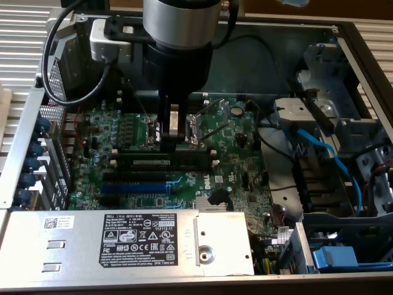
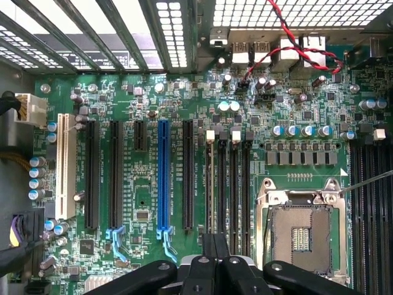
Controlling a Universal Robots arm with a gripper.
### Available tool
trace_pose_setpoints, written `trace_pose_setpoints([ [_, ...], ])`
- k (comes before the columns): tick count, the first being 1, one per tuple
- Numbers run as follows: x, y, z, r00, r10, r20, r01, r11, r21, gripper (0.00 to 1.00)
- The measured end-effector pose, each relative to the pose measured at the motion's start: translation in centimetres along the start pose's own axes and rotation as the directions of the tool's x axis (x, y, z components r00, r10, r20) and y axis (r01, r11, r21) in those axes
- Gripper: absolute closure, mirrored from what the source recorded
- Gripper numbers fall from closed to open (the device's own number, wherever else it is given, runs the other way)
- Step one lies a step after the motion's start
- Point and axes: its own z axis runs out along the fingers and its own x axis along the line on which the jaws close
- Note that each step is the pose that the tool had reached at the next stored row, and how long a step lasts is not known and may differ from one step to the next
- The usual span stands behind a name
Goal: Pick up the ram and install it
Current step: 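Press down the ram until it locks into place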
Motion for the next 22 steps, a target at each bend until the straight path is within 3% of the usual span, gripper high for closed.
trace_pose_setpoints([
  [22, -0.18, -0.02, 0.61, 1.0000, -0.009, -0.0006, 0.009, 1.0000, 0.0001, 0.90],
])
